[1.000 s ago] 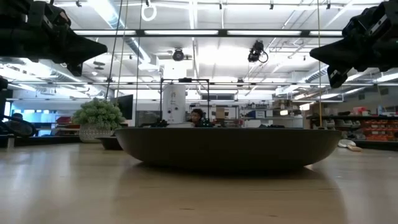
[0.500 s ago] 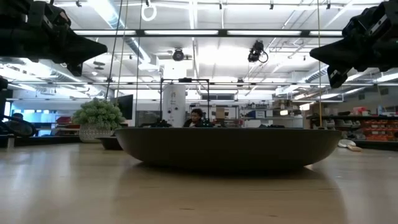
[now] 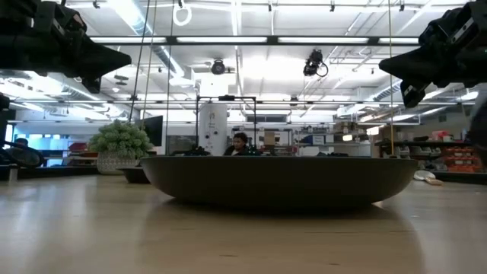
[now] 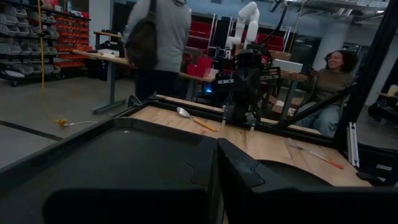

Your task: Pick and place plate/cup/fork/spoon on tray

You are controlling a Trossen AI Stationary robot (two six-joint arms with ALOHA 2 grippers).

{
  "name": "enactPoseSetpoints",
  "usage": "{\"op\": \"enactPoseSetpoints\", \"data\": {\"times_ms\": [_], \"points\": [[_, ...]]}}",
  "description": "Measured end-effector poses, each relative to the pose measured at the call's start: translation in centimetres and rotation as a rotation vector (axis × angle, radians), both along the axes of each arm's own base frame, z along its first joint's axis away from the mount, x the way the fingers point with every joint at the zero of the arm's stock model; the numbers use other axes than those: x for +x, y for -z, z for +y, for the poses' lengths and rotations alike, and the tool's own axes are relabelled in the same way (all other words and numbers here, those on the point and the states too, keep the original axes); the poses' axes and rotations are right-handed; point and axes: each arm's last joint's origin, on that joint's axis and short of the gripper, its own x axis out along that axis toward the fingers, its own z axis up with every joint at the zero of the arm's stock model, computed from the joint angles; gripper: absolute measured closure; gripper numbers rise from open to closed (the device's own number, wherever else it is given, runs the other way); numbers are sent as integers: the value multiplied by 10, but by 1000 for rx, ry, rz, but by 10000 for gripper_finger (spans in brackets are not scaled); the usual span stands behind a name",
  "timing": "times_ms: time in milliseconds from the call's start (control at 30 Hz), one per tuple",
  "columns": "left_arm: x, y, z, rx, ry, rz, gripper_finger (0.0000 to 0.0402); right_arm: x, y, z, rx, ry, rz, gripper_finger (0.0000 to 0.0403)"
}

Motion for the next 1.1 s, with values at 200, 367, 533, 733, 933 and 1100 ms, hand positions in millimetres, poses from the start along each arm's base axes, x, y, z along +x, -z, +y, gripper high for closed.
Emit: {"op": "enactPoseSetpoints", "data": {"times_ms": [200, 367, 533, 733, 933, 1100], "points": [[0, 0, 0, 0, 0, 0, 374, 0, 0, 0, 0, 0, 0, 387], [0, 0, 0, 0, 0, 0, 374, 0, 0, 0, 0, 0, 0, 387], [0, 0, 0, -7, 1, -2, 374, 0, 0, 0, 0, 0, 0, 387], [0, -1, 0, -48, 4, -26, 374, 0, 0, 0, 0, 0, 0, 387], [-1, -8, 0, -25, 1, -89, 374, 0, 0, 0, 0, 0, 0, 387], [-1, -9, -1, -26, 31, -98, 374, 0, 0, 0, 0, 0, 0, 387]]}}
